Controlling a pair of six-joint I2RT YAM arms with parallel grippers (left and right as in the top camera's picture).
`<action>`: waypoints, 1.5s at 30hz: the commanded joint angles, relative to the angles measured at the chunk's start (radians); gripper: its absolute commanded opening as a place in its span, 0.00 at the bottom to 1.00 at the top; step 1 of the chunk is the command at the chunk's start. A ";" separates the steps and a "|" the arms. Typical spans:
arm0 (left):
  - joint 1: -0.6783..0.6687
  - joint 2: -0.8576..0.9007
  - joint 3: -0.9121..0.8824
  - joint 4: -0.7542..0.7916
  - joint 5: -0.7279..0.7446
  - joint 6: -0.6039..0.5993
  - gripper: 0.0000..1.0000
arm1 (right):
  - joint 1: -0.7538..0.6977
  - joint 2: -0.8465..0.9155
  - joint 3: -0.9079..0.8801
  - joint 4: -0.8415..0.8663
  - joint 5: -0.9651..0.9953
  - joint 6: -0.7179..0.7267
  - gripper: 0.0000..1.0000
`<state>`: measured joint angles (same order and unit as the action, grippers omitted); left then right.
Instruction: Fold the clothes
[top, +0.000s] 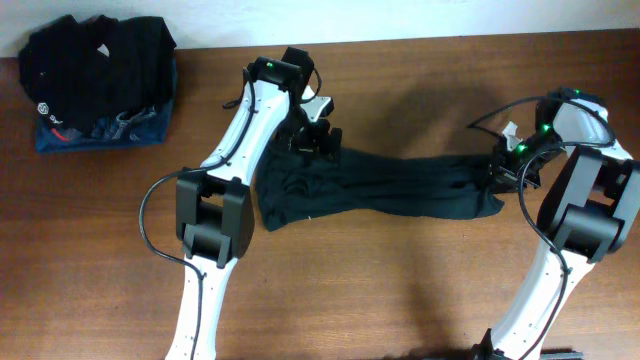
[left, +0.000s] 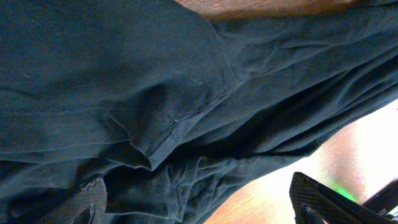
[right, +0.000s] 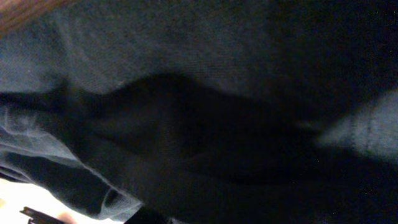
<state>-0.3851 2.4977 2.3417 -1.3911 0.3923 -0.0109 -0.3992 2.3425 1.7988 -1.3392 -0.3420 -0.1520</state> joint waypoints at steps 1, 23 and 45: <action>-0.005 0.008 0.015 -0.002 0.000 0.008 0.94 | -0.042 0.020 -0.003 0.016 0.017 0.003 0.40; -0.008 0.008 0.015 -0.007 0.000 0.008 0.95 | -0.124 0.036 0.058 0.058 -0.064 -0.189 0.99; -0.008 0.008 0.015 -0.001 0.000 0.027 0.95 | -0.033 0.121 0.002 0.032 -0.139 -0.172 0.04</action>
<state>-0.3870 2.4977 2.3417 -1.3914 0.3923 -0.0040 -0.4313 2.4016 1.8324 -1.3113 -0.5533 -0.3176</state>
